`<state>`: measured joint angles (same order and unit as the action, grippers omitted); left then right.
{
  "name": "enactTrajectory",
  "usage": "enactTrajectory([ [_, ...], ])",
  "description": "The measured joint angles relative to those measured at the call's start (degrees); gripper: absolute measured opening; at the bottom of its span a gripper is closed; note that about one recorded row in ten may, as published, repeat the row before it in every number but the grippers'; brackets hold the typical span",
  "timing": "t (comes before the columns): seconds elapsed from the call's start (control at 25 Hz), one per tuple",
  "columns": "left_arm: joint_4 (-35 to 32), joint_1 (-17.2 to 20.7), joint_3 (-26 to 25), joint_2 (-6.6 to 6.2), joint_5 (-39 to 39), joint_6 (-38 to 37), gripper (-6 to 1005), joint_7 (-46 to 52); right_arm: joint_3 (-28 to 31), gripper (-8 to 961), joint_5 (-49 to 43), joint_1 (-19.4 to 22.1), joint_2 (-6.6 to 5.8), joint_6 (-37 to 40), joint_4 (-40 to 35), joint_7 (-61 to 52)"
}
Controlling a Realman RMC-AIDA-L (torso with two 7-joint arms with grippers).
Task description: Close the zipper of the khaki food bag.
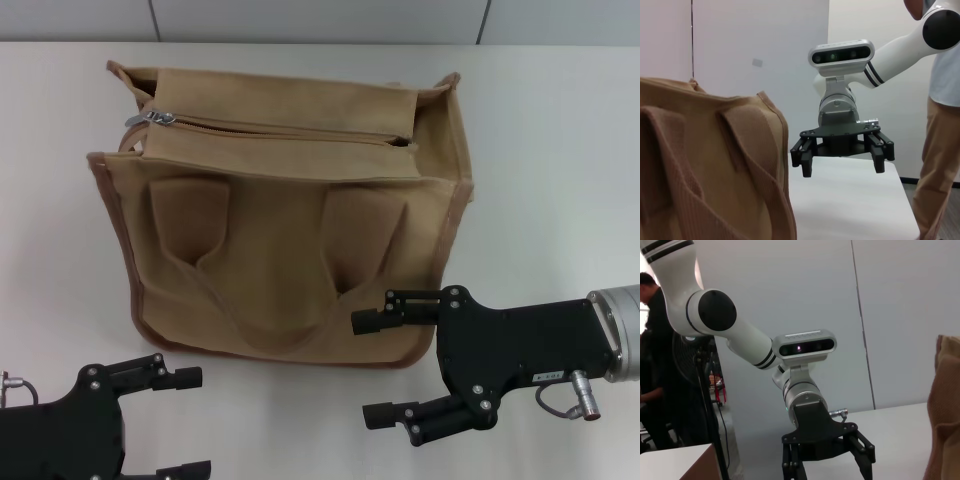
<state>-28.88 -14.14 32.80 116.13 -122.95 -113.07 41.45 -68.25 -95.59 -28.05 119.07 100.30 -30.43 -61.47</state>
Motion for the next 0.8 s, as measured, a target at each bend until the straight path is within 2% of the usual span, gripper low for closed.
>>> enactTrajectory([
  [0.56,0.0,-0.3,-0.5,0.4,0.4,-0.2,783,0.0,-0.1,820,0.0,0.1,0.21,-1.5,0.3,-0.3],
  [0.68,0.7,0.5,-2.9,0.83,1.6,-0.4,783,-0.9,0.1,818,0.2,0.2,0.31,-1.5,0.9,0.0],
  [0.8,2.4,2.3,-9.0,1.95,2.3,0.2,783,-1.8,0.3,817,1.0,0.2,0.48,-1.6,2.0,1.2],
])
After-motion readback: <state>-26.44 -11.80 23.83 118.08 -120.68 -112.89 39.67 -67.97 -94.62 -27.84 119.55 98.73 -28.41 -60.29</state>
